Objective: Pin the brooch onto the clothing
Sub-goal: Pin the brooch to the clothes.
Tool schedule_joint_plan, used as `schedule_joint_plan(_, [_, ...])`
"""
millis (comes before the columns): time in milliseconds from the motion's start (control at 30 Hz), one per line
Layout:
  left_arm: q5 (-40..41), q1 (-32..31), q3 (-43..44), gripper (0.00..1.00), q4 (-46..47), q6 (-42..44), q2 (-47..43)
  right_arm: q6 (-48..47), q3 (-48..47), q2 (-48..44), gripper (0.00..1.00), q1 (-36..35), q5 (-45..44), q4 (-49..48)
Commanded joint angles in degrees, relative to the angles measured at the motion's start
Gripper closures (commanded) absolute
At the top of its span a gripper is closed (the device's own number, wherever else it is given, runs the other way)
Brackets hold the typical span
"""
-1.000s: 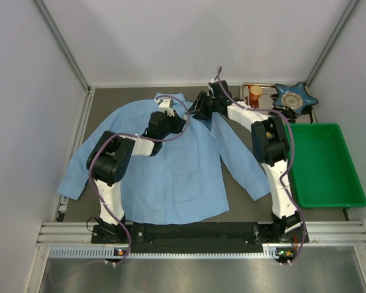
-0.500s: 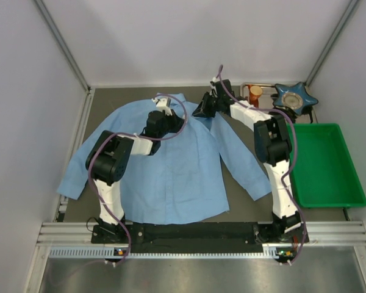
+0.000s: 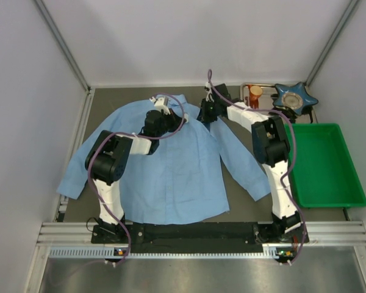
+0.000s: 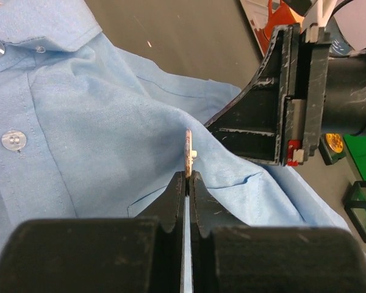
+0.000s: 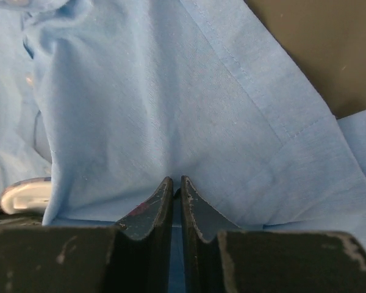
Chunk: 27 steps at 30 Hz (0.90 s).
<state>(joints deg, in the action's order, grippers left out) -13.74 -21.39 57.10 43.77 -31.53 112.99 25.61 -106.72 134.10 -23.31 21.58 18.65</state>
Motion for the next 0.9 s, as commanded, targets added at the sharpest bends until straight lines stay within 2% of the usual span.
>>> schedule_joint_plan(0, [-2.08, 0.56, 2.4, 1.0, 7.91, -3.45, -0.84, -8.2, -2.0, -0.87, 0.9, -1.82, -5.67, 3.49])
schedule_joint_plan(333, [-3.14, 0.56, 3.19, 1.0, 9.58, -5.47, -0.75, -9.61, -2.71, 0.28, 0.9, -2.44, -7.08, 4.99])
schedule_joint_plan(467, [-2.79, 0.64, 2.75, 1.0, 7.57, -3.28, -1.63, -10.49, -3.5, -0.42, 0.88, -2.27, -6.73, 4.99])
schedule_joint_plan(567, [-3.31, 0.82, 2.23, 1.0, 6.59, -1.43, -2.07, -11.01, -3.85, -1.73, 0.82, -1.21, -2.44, 5.08])
schedule_joint_plan(600, [-4.1, 0.99, 2.14, 1.0, 6.42, -0.56, -1.98, -11.54, -4.02, -2.26, 0.77, -0.95, -0.25, 5.08])
schedule_joint_plan(733, [-4.54, 1.26, 1.7, 1.0, 3.61, 3.39, -2.33, -15.67, -4.03, -4.72, 0.68, 0.54, 1.53, 5.07])
schedule_joint_plan(800, [-5.07, 1.52, 0.82, 1.0, 1.16, 7.52, -2.6, -18.04, -3.85, -5.52, 0.61, 1.51, 2.41, 5.16])
schedule_joint_plan(833, [-5.07, 1.61, 0.56, 1.0, 1.14, 7.8, -2.51, -18.48, -3.94, -5.78, 0.53, 1.51, 3.28, 5.16])
schedule_joint_plan(867, [-5.51, 1.61, 0.29, 1.0, 1.14, 8.06, -2.42, -18.4, -4.11, -5.96, 0.5, 1.6, 4.16, 5.16])
